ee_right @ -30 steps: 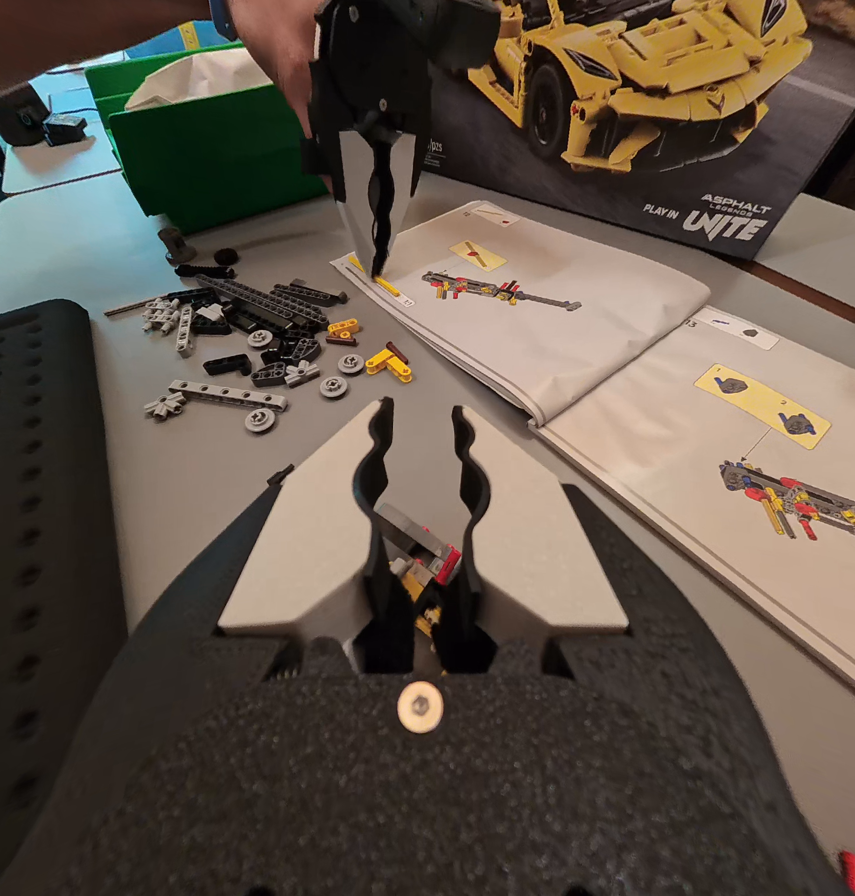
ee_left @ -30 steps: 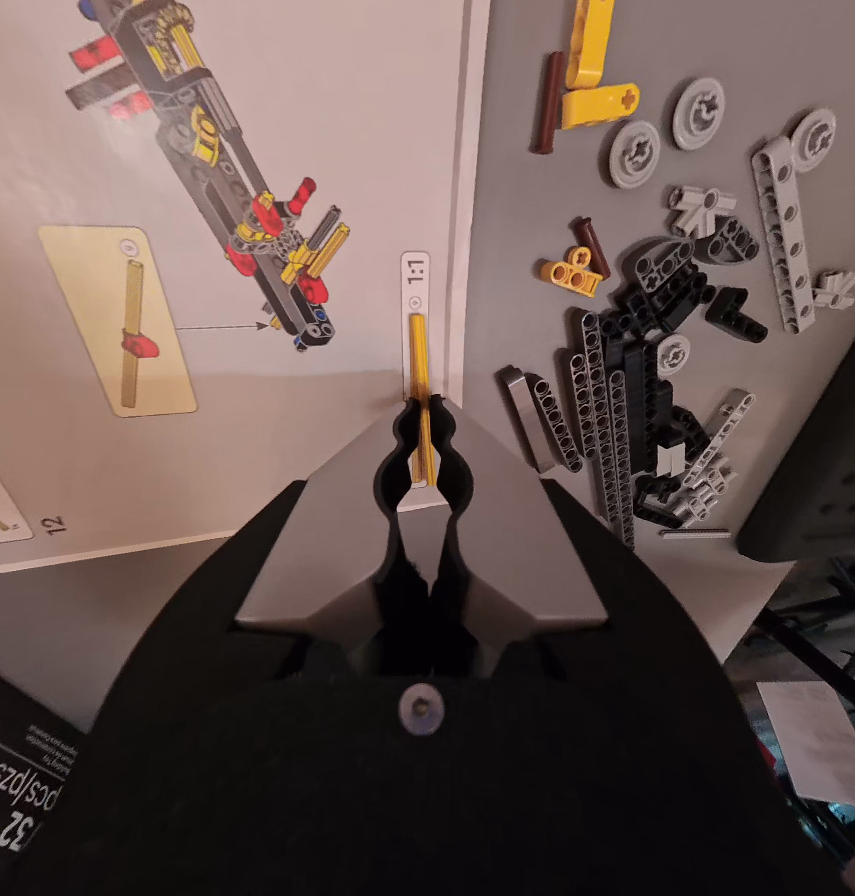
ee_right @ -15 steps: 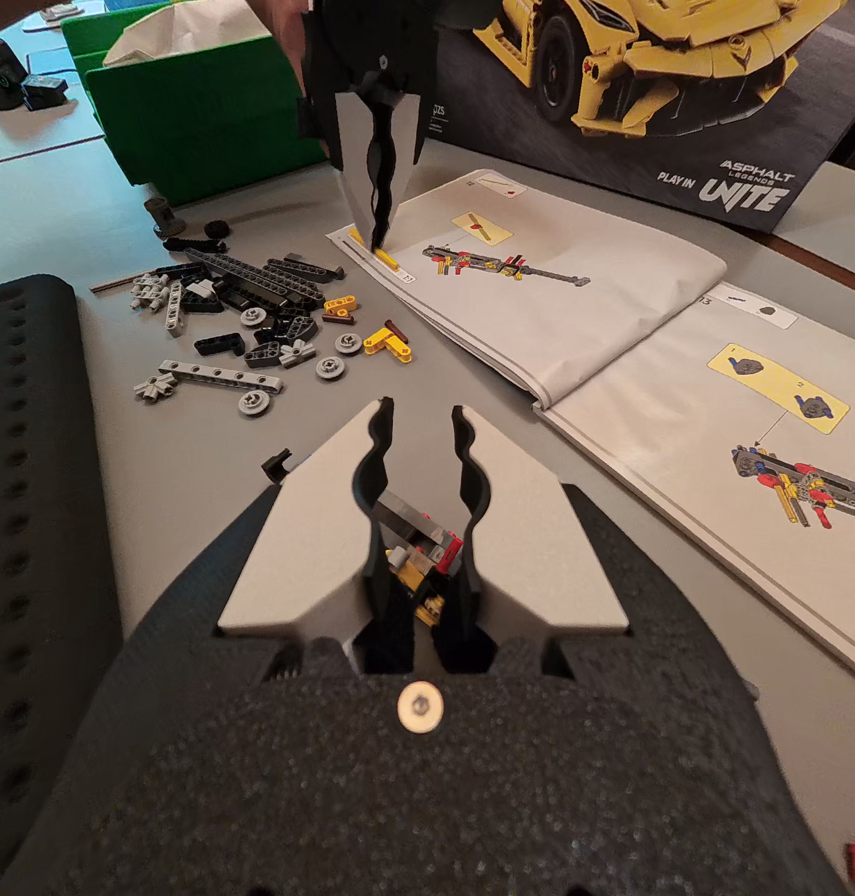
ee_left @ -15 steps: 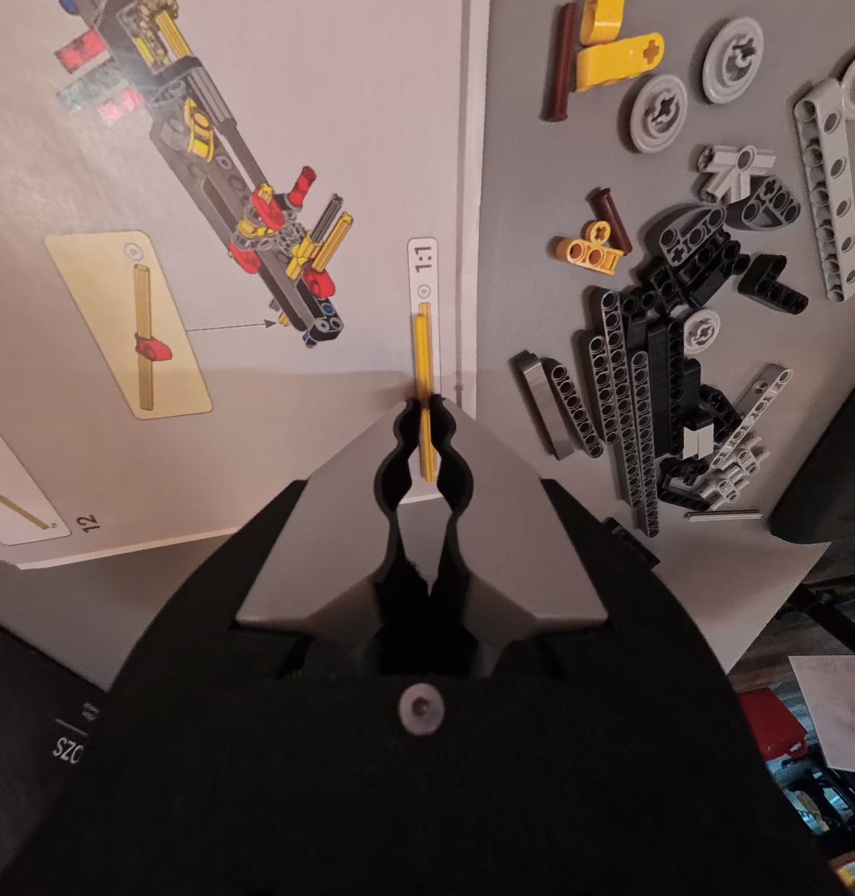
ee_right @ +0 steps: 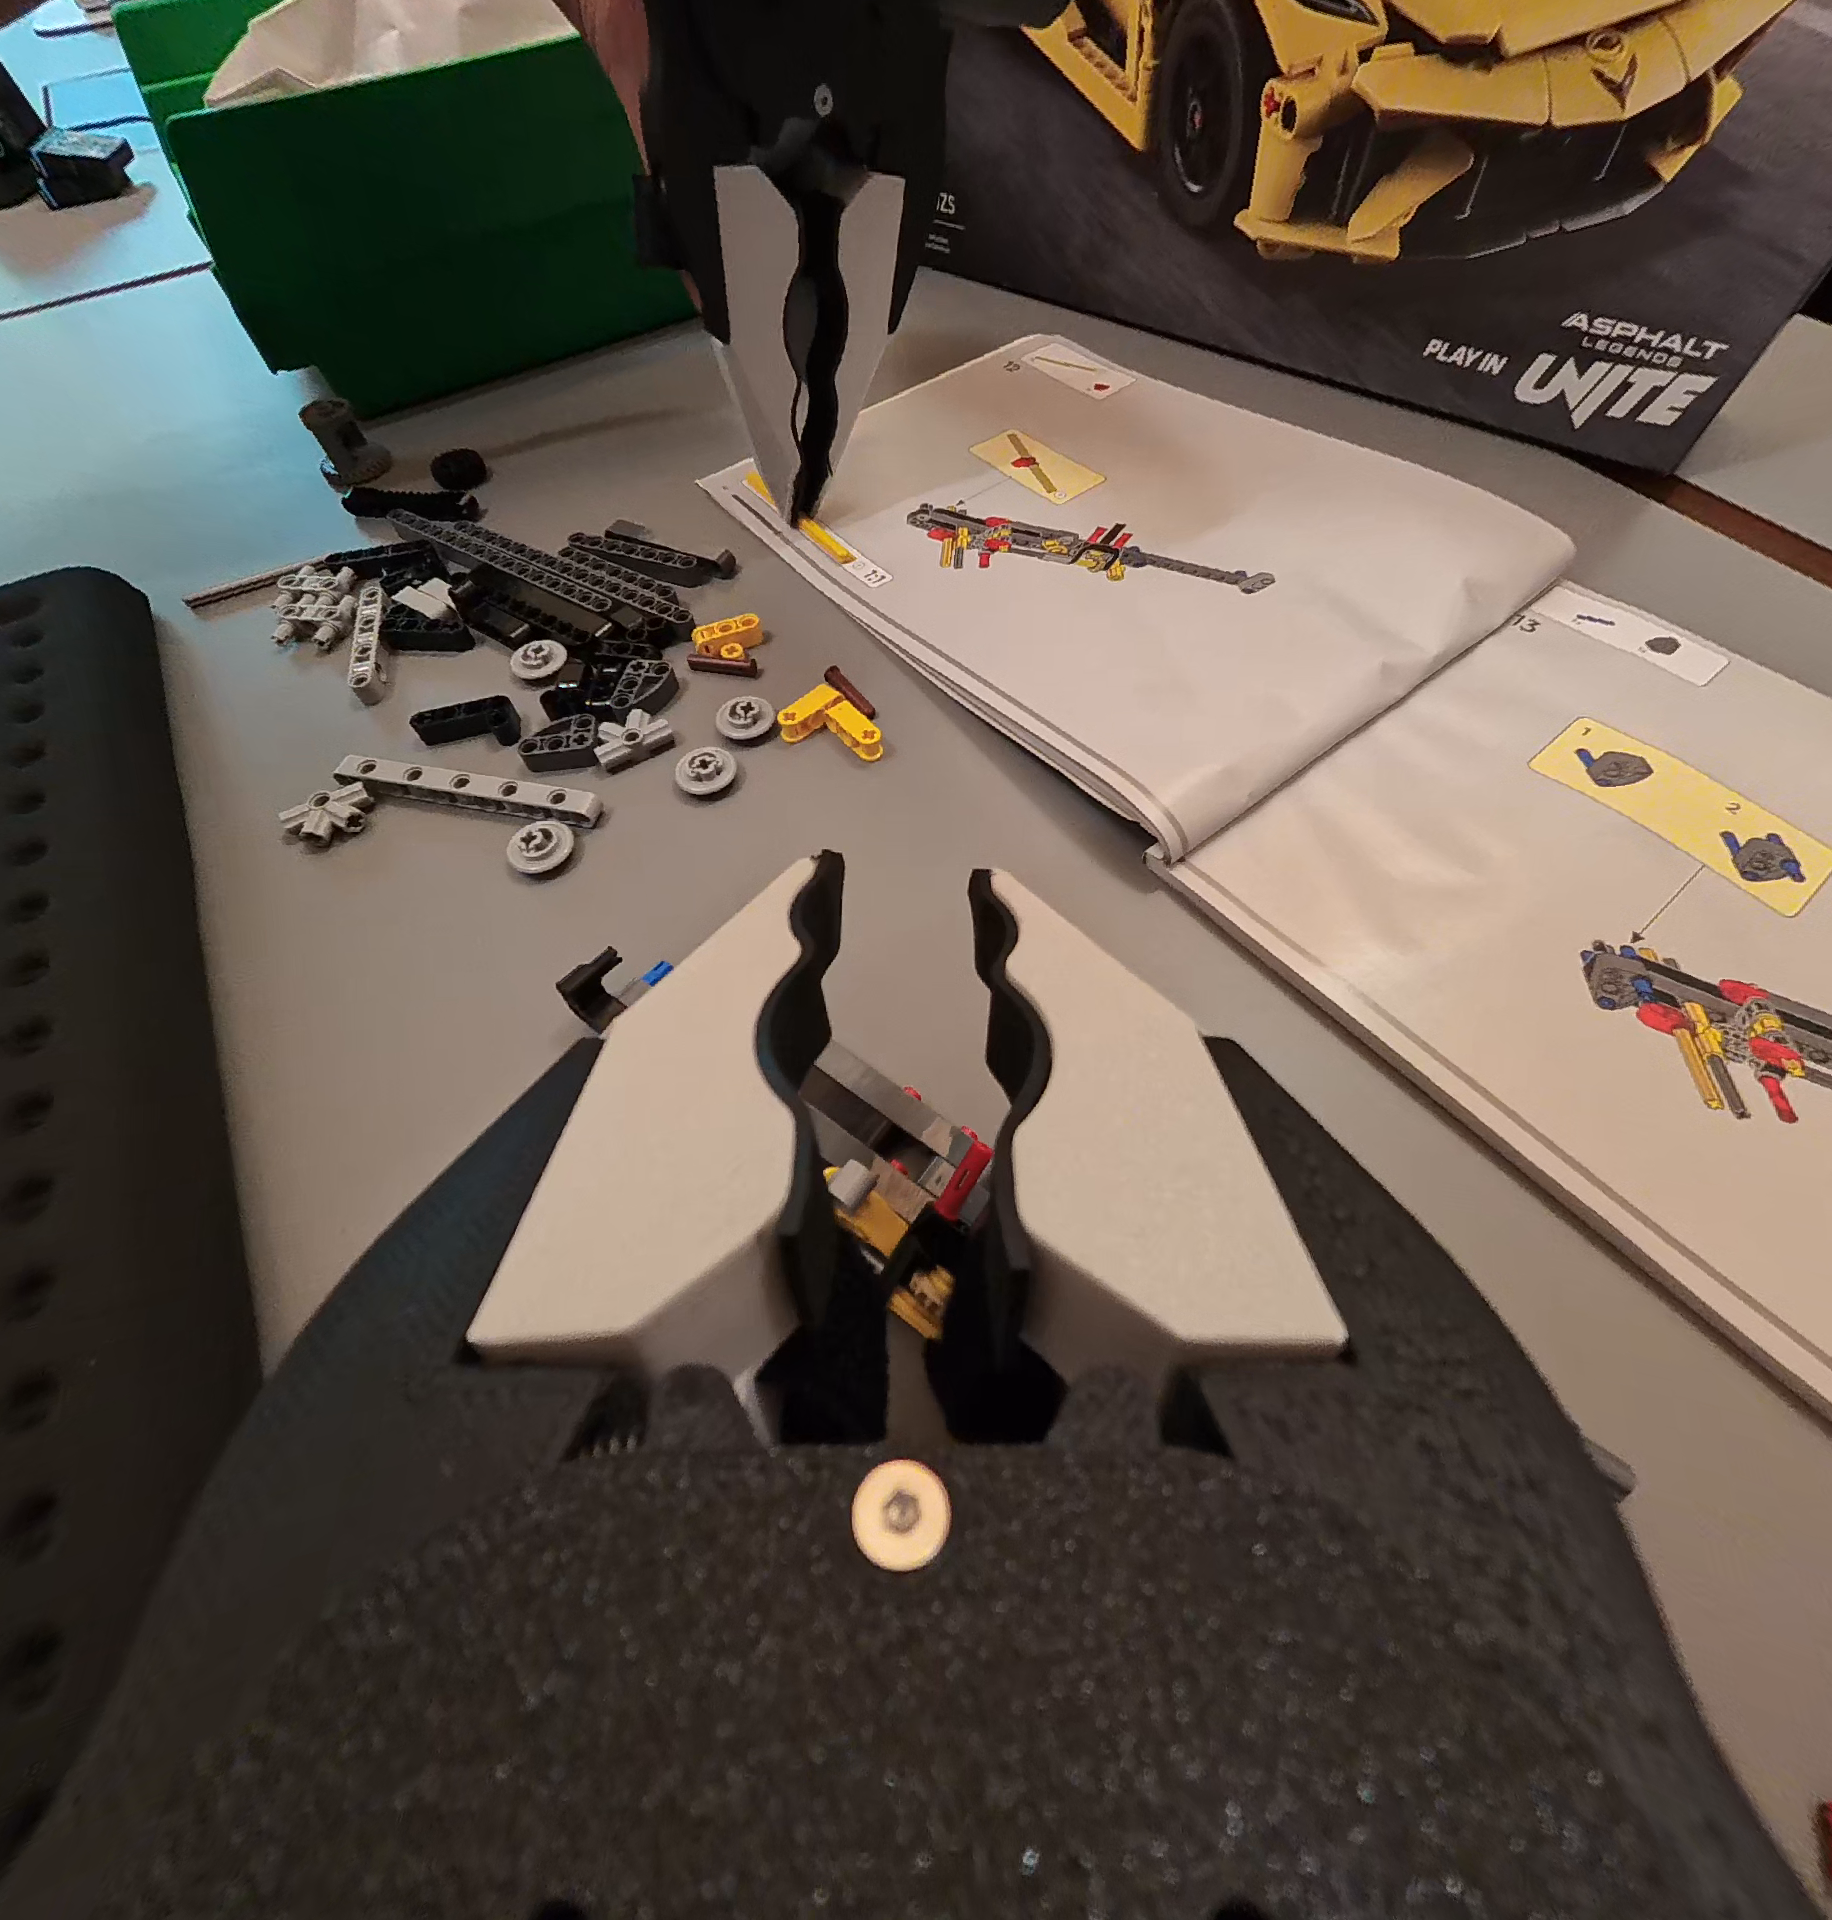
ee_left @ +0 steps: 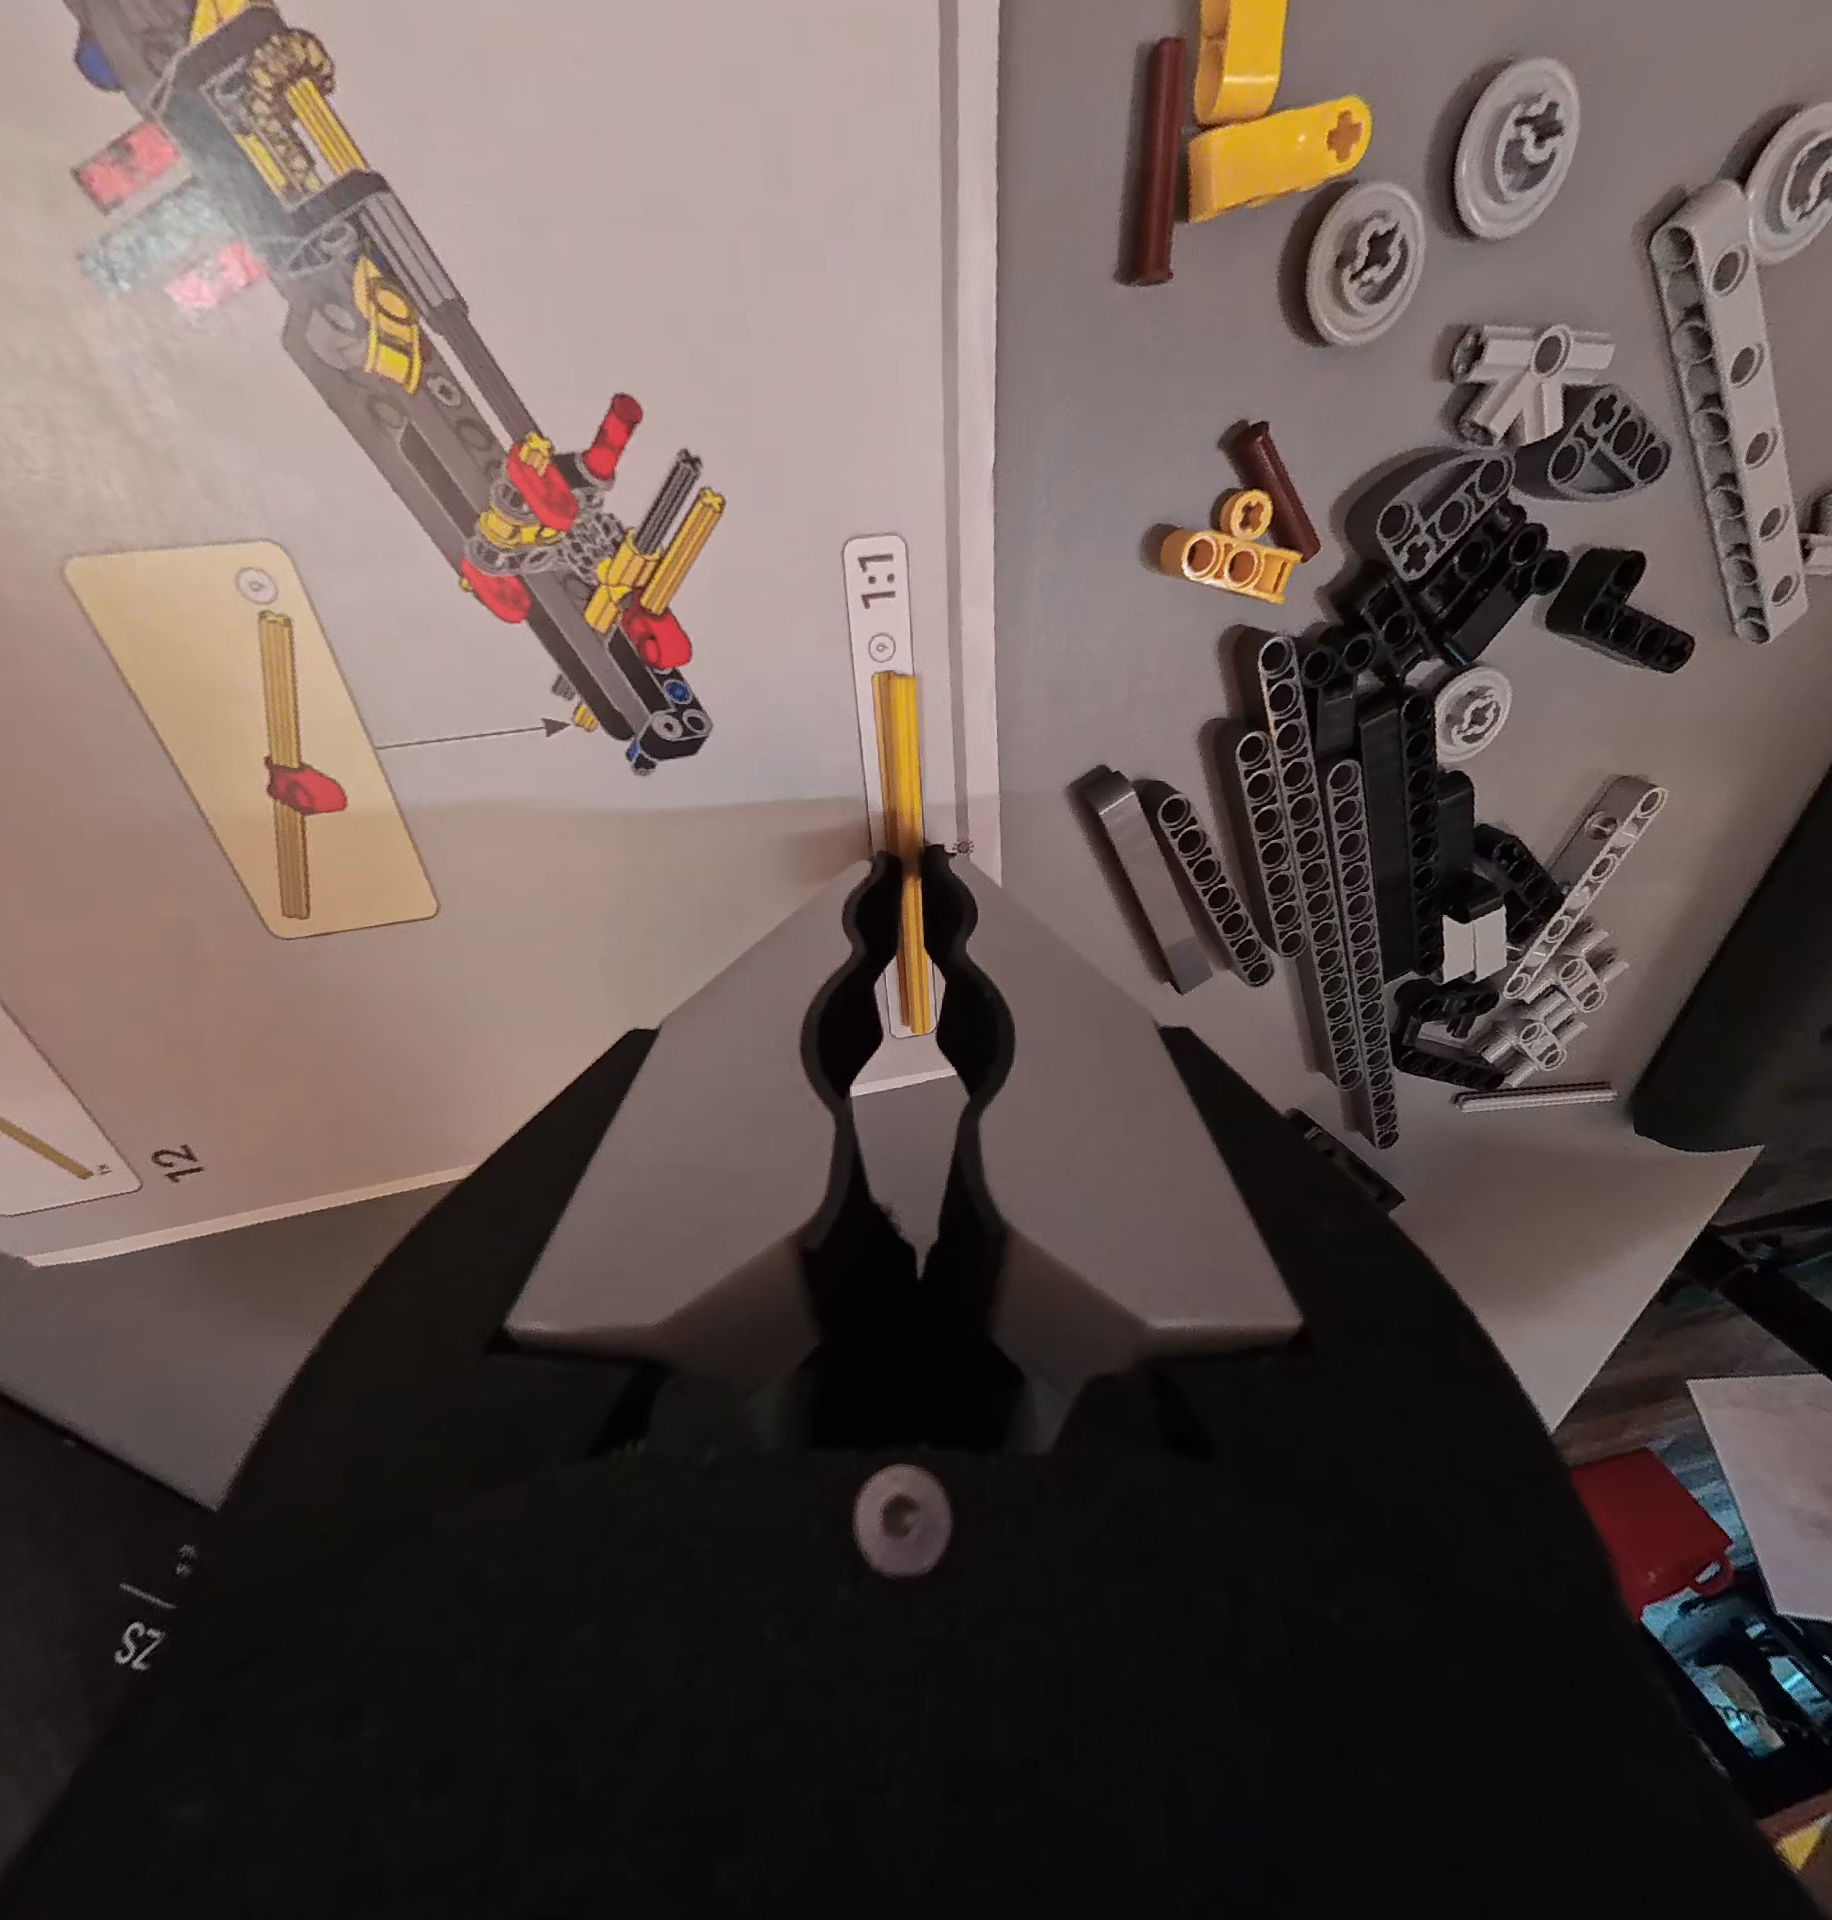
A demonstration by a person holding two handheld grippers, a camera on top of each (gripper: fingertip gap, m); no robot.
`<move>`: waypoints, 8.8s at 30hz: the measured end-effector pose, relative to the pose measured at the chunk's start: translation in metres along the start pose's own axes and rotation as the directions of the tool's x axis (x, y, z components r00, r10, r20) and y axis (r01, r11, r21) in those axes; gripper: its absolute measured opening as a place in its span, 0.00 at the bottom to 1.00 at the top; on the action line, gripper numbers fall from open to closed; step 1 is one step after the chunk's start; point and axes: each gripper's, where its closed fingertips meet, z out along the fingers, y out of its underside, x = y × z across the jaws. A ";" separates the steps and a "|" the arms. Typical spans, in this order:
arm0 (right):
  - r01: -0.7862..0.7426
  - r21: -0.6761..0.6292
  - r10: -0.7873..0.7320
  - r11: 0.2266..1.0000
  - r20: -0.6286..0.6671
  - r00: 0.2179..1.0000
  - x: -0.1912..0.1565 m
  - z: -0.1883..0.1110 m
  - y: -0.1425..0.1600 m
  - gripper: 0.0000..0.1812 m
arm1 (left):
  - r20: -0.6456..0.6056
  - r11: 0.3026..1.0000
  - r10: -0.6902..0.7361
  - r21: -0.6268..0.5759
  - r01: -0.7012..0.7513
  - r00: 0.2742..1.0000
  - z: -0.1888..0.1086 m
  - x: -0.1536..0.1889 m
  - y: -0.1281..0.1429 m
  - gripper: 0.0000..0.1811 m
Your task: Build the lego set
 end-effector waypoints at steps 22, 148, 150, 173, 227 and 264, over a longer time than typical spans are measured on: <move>0.000 -0.021 0.000 1.000 0.007 1.000 -0.001 0.002 0.004 0.13 | 0.003 1.000 -0.012 -0.006 0.012 1.000 0.001 -0.002 0.000 0.01; -0.543 -0.114 0.321 0.832 -0.699 0.639 0.097 -0.254 0.180 0.04 | 0.064 0.327 -0.604 0.929 0.174 0.794 -0.071 0.024 -0.193 0.26; -0.532 -0.120 0.310 0.838 -0.698 0.646 0.097 -0.252 0.176 0.03 | 0.075 0.331 -0.615 0.928 0.171 0.785 -0.072 0.020 -0.187 0.26; 0.005 -0.438 -0.055 0.899 -0.102 0.993 0.003 -0.012 0.070 0.04 | 0.082 0.244 -0.860 0.933 0.266 0.503 -0.068 -0.031 -0.026 0.30; -0.068 -0.311 0.008 0.948 -0.190 0.982 0.004 -0.019 0.070 0.10 | 0.170 0.551 -0.437 0.826 0.113 0.883 -0.034 0.110 -0.150 0.17; 0.512 0.025 -0.500 0.859 -0.177 0.848 -0.057 -0.030 -0.015 0.04 | -0.403 0.299 -0.068 0.865 0.404 0.913 -0.047 0.156 -0.202 0.03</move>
